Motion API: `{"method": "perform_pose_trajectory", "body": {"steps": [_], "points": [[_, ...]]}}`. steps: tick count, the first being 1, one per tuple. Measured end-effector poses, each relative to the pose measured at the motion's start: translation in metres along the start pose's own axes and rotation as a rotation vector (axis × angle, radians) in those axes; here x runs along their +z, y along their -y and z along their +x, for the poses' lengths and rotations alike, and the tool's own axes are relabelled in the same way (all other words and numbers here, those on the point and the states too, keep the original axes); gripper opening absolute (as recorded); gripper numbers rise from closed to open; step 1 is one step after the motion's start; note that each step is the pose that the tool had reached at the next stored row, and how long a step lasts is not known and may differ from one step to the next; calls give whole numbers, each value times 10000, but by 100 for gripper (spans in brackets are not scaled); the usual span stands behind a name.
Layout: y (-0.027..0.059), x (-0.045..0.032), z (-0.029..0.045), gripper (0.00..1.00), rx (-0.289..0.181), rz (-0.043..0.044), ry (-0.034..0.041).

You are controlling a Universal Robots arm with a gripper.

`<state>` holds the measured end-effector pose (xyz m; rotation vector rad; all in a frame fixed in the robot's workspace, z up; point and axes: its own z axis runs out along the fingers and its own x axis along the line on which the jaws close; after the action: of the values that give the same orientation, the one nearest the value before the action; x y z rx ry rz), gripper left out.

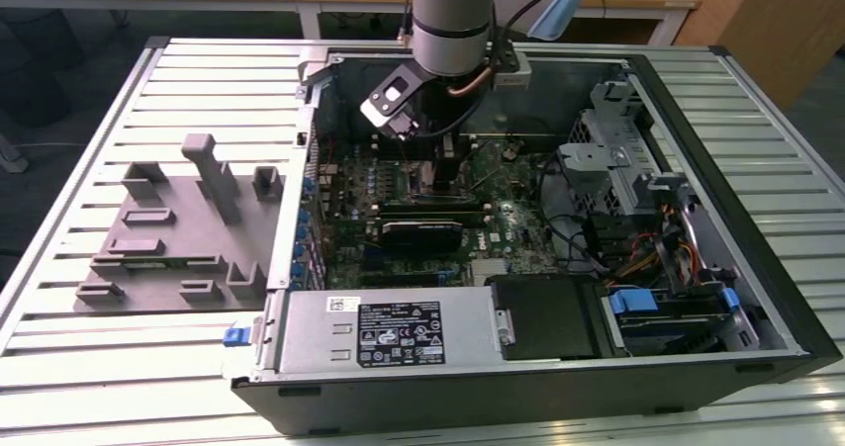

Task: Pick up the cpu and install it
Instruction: 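Place the cpu into insertion slot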

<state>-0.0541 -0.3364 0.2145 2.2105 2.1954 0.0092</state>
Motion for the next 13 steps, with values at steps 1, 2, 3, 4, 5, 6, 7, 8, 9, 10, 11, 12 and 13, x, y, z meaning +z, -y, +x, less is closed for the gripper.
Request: {"method": "perform_pose_trajectory", "body": {"steps": [1,2,3,4,5,6,7,8,9,10,11,12,13], "points": [[0,6,0,54,0,-1,-1],[0,10,0,54,0,0,0],[0,15,0,54,3,0,-1],[1,21,0,54,16,0,0],[1,28,1,54,44,0,0],[1,35,1,54,74,1,1],[1,42,2,54,89,1,1],[2,50,7,54,93,1,1],[2,59,12,54,93,1,1],[2,69,16,54,92,1,1],[2,80,18,54,90,1,1],[2,90,19,54,90,1,1],[2,101,21,54,91,1,1]]}}
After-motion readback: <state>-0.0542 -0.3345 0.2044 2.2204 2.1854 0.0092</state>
